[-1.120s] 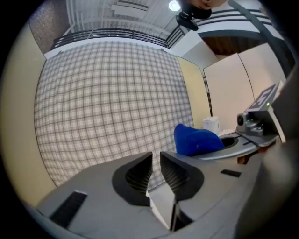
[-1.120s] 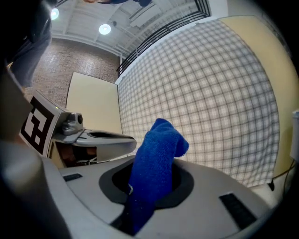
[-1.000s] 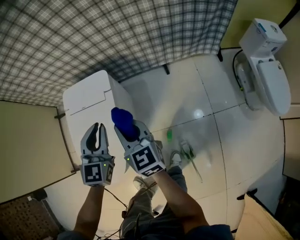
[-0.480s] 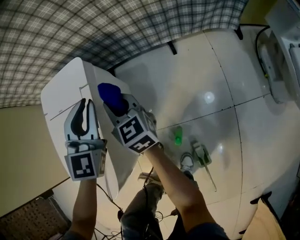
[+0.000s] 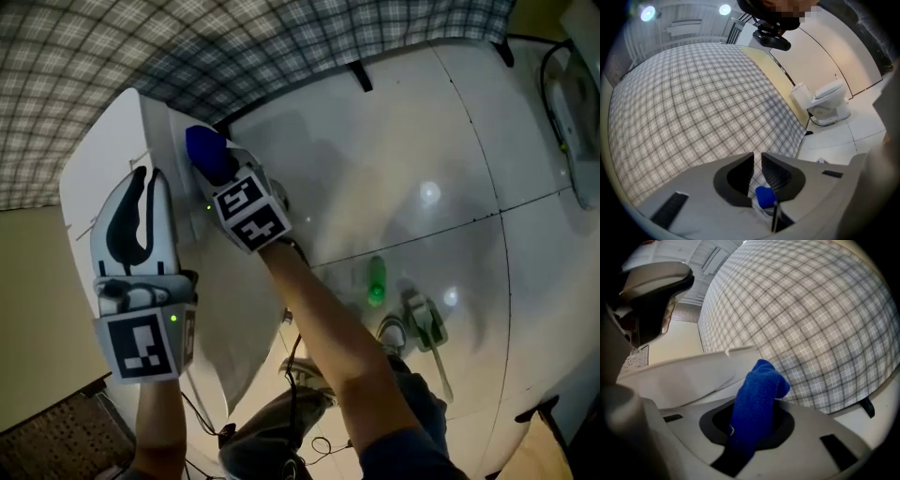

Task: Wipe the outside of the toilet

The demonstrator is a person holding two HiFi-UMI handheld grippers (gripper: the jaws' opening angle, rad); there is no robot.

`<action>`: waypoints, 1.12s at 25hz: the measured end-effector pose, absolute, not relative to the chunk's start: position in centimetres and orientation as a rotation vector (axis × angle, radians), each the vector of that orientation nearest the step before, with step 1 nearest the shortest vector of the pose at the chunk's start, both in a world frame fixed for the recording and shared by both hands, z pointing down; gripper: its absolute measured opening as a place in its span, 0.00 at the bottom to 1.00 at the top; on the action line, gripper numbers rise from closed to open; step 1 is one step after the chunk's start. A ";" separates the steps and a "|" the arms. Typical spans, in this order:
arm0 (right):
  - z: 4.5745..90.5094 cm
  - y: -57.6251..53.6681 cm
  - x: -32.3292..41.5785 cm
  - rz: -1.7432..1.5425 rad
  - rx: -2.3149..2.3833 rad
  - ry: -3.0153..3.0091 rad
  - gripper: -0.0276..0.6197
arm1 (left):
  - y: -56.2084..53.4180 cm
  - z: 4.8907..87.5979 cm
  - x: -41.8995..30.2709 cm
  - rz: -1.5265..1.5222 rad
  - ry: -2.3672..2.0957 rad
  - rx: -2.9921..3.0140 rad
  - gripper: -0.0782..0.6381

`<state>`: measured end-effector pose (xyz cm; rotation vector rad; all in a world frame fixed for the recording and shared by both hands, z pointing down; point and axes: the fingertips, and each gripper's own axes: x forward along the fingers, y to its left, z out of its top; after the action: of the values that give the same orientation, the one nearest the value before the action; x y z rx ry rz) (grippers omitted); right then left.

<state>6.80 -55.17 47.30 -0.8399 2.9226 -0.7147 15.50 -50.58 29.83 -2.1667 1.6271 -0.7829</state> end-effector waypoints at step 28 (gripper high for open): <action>53.1 -36.0 15.2 -0.928 -1.167 2.667 0.16 | -47.7 34.4 21.5 -0.770 1.475 -2.376 0.18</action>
<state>15.18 -36.01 53.14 -1.1667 2.6668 -0.9277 21.52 -47.69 34.42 -2.3756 1.4751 -0.7703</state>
